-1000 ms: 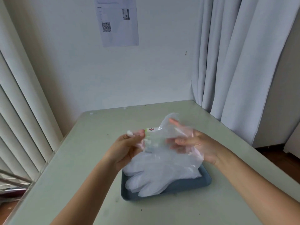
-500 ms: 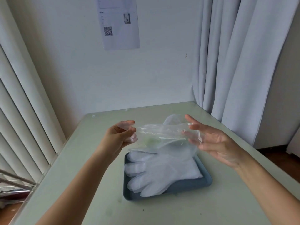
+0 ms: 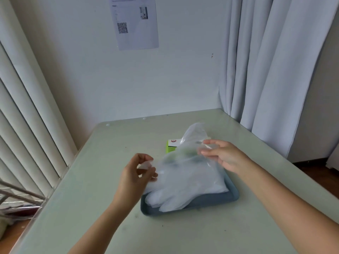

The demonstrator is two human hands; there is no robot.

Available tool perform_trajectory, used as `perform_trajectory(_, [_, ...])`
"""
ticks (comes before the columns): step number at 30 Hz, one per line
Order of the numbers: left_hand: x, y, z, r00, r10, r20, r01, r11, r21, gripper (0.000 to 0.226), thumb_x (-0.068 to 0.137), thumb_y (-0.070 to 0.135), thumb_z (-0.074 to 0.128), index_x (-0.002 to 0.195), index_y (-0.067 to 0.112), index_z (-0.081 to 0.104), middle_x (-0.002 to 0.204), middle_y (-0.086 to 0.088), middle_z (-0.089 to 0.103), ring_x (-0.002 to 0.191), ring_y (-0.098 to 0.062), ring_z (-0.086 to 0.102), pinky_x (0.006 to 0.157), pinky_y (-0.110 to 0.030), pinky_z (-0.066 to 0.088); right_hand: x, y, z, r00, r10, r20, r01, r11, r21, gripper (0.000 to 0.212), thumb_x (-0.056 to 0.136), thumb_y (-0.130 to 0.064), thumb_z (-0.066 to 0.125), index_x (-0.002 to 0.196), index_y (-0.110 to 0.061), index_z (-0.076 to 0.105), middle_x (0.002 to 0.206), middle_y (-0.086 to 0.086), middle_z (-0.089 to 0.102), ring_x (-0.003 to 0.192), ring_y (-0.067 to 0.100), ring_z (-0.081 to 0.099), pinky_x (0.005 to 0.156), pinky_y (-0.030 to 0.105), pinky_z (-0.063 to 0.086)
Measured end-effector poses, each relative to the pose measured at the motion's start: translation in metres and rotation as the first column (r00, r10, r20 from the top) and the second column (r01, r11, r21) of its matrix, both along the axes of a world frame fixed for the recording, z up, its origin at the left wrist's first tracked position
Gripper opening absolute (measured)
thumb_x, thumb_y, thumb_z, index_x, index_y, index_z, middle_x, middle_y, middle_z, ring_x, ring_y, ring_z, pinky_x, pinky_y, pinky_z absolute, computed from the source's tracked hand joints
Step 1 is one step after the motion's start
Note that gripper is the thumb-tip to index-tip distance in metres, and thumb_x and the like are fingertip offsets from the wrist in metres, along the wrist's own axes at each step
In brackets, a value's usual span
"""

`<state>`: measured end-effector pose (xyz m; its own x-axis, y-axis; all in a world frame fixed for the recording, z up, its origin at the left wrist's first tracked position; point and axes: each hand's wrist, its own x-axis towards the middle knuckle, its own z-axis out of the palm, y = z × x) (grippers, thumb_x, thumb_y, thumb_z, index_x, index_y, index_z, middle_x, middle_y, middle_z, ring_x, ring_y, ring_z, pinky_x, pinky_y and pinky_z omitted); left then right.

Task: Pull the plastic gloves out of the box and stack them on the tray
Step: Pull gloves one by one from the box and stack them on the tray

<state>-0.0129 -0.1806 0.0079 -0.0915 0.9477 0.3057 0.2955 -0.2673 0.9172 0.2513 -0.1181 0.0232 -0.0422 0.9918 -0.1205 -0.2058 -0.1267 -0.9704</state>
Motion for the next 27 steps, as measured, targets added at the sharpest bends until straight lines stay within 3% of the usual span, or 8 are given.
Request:
perform_trajectory(3, [-0.003,0.001,-0.018,0.975,0.01,-0.222,-0.051,0.983,-0.178,0.027,0.083,0.0,0.065,0.1,0.017,0.052,0.095,0.001,0.06,0.059,-0.01,0.066,0.055,-0.014,0.049,-0.006,0.017,-0.011,0.955,0.106,0.278,-0.079,0.991,-0.108,0.039,0.078,0.02,0.062,0.113,0.003,0.057,0.087,0.02,0.068,0.062,0.014,0.07,0.057,0.017,0.055])
perform_trajectory(5, [-0.008,0.002,-0.024,0.935,-0.01,-0.354,-0.085,0.964,-0.251,0.034,0.082,0.006,0.065,0.109,0.019,0.048,0.1,0.001,0.058,0.071,-0.016,0.065,0.064,-0.025,0.054,-0.008,0.027,-0.018,0.851,0.164,0.499,-0.112,0.985,-0.133,0.04,0.079,0.018,0.062,0.116,0.002,0.058,0.086,0.018,0.068,0.06,0.012,0.066,0.052,0.015,0.051])
perform_trajectory(9, [-0.007,0.003,-0.021,0.741,0.105,-0.663,-0.16,0.987,-0.023,0.051,0.089,0.014,0.057,0.136,0.02,0.038,0.134,-0.001,0.044,0.114,-0.024,0.052,0.094,-0.027,0.04,-0.012,0.038,-0.031,0.666,0.215,0.714,-0.178,0.976,-0.128,0.037,0.08,0.012,0.063,0.113,-0.004,0.061,0.071,0.001,0.067,0.054,0.009,0.057,0.049,0.013,0.045])
perform_trajectory(11, [0.003,0.006,-0.016,0.707,0.15,-0.692,-0.016,0.98,0.197,0.049,0.09,0.011,0.053,0.137,0.016,0.045,0.136,-0.003,0.047,0.124,-0.026,0.049,0.103,-0.023,0.031,-0.014,0.042,-0.034,0.645,0.206,0.736,-0.186,0.976,-0.111,0.034,0.08,0.01,0.064,0.111,-0.005,0.061,0.065,-0.005,0.068,0.05,0.008,0.056,0.048,0.013,0.044])
perform_trajectory(13, [0.016,0.01,-0.018,0.651,0.061,-0.756,0.192,0.951,0.243,0.046,0.09,0.016,0.049,0.135,0.012,0.05,0.138,-0.006,0.052,0.13,-0.027,0.047,0.112,-0.023,0.023,-0.016,0.043,-0.035,0.637,0.2,0.744,-0.205,0.975,-0.087,0.03,0.081,0.006,0.065,0.108,-0.006,0.062,0.058,-0.011,0.067,0.049,0.008,0.055,0.048,0.013,0.043])
perform_trajectory(16, [0.038,0.019,-0.03,0.55,-0.209,-0.809,0.373,0.928,0.014,0.048,0.103,0.026,0.035,0.149,0.015,0.029,0.156,0.001,0.026,0.146,-0.015,0.016,0.113,-0.016,-0.001,-0.018,0.047,-0.035,0.651,0.168,0.741,-0.205,0.978,-0.042,0.021,0.084,0.004,0.065,0.101,-0.009,0.064,0.065,-0.014,0.065,0.046,0.0,0.057,0.051,0.014,0.044])
perform_trajectory(23, [0.063,0.044,-0.042,0.348,-0.367,-0.863,0.373,0.898,-0.232,0.057,0.104,0.041,0.018,0.153,0.015,0.007,0.161,0.0,0.0,0.147,-0.014,-0.008,0.111,-0.021,-0.012,-0.007,0.039,-0.032,0.792,0.182,0.582,-0.171,0.982,-0.075,0.029,0.091,0.016,0.044,0.097,-0.009,0.057,0.087,0.011,0.067,0.051,0.009,0.052,0.049,0.019,0.047])
perform_trajectory(27, [0.067,0.044,-0.041,0.319,-0.44,-0.839,0.345,0.879,-0.33,0.06,0.103,0.045,0.013,0.153,0.014,0.004,0.161,0.0,-0.004,0.147,-0.015,-0.009,0.114,-0.025,-0.009,-0.007,0.034,-0.045,0.803,0.114,0.585,-0.096,0.993,-0.062,0.022,0.093,0.005,0.049,0.108,-0.009,0.057,0.099,0.015,0.068,0.067,0.018,0.059,0.074,0.04,0.053])
